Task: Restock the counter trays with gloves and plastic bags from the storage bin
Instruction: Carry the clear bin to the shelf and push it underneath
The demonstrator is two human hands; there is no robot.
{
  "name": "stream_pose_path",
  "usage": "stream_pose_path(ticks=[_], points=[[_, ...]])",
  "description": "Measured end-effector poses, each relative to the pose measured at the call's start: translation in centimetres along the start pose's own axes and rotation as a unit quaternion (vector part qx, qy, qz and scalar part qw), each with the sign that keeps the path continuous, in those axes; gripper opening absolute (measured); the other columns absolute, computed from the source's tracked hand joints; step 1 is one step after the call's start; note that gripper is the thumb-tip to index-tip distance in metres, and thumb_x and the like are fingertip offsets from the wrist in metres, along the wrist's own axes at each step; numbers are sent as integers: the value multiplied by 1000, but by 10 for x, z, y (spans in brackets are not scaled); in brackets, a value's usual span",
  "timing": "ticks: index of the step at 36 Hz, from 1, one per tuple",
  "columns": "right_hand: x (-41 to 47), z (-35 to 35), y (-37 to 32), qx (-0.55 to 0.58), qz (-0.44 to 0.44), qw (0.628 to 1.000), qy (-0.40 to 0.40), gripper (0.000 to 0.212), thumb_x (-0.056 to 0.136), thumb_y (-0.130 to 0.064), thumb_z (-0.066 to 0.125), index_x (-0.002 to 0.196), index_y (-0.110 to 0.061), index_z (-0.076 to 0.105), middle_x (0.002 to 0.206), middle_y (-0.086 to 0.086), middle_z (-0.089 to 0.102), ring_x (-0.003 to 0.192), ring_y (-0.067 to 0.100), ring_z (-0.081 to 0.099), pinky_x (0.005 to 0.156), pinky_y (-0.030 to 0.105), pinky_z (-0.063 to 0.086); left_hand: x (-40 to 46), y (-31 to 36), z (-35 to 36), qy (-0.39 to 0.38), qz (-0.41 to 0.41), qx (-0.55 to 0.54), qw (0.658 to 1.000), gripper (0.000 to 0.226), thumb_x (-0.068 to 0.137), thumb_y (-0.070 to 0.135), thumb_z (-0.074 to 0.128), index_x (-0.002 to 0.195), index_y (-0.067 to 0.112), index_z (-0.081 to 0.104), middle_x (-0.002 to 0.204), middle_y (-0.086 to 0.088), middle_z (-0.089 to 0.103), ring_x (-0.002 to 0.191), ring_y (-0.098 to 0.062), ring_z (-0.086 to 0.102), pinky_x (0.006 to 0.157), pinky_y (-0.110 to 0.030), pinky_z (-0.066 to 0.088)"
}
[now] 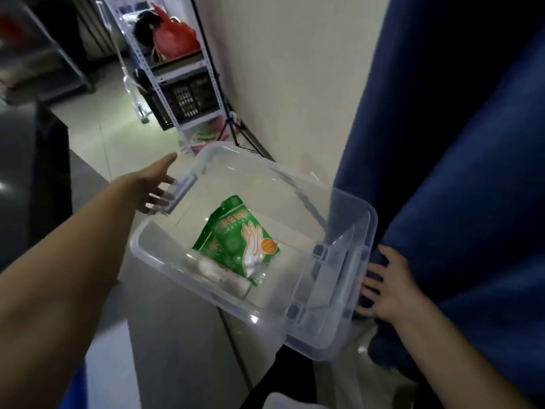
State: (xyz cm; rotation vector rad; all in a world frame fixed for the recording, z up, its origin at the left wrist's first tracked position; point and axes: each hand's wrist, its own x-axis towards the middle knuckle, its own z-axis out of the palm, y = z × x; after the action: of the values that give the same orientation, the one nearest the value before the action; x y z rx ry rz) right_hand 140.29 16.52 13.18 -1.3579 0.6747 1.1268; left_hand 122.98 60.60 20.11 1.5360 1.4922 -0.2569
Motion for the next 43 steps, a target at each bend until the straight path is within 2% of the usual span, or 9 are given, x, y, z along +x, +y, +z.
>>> stream_pose_path(ticks=[6,12,16,17,20,26,32,37,43], points=[[42,125,-93,-88,8,996,-21,56,80,-60,58,109,-12,61,114,15,60,101,36,55,90,56,46,64,53,-81,28,-24,-59,998,93,63,94,26,111,23,64,105,-12,65,78,-24,59,63,-30,40],[78,231,-189,-145,0,988,-58,64,69,-64,57,103,-10,66,101,13,61,92,34,57,76,49,51,115,107,-153,19,-34,-102,994,95,69,93,27,126,24,58,120,-12,61,96,-28,58,73,-35,42],[126,296,-257,-156,5,984,-81,84,73,-70,53,136,-15,56,93,4,58,85,26,55,92,53,45,161,133,-193,18,-42,-153,987,92,73,90,31,128,22,56,130,-10,54,115,-34,53,74,-41,48],[140,315,-274,-169,0,982,-83,84,74,-70,53,137,-14,56,94,5,58,86,26,55,90,54,47,175,137,-201,19,-46,-167,985,91,75,90,32,128,21,56,130,-11,55,116,-36,53,76,-43,48],[179,383,-320,-219,-24,971,-97,67,76,-69,51,114,-16,64,112,12,60,98,34,58,73,55,51,220,142,-226,22,-61,-210,976,91,77,88,33,129,17,56,129,-15,57,116,-39,54,81,-46,50],[255,518,-392,-285,-3,948,-144,67,76,-70,52,120,-20,60,121,10,57,112,34,52,101,65,34,291,144,-281,34,-105,-334,936,93,79,86,36,136,16,56,121,-15,60,105,-36,57,75,-46,51],[292,680,-433,-388,3,907,-162,64,78,-66,52,119,-17,58,113,11,57,108,35,52,104,67,32,331,142,-344,84,-135,-411,898,86,80,83,38,131,17,59,117,-14,61,103,-35,58,72,-44,50],[300,832,-429,-458,-15,871,-178,55,72,-58,59,109,-17,66,106,7,60,92,29,53,83,52,44,362,107,-397,130,-179,-470,854,82,82,81,38,126,16,60,113,-15,61,100,-36,59,76,-47,50],[324,993,-387,-509,-2,832,-222,58,72,-64,62,110,-20,67,116,10,60,106,33,55,85,52,46,426,48,-484,130,-209,-502,829,88,82,82,38,133,12,54,131,-21,56,116,-43,55,86,-53,49]])
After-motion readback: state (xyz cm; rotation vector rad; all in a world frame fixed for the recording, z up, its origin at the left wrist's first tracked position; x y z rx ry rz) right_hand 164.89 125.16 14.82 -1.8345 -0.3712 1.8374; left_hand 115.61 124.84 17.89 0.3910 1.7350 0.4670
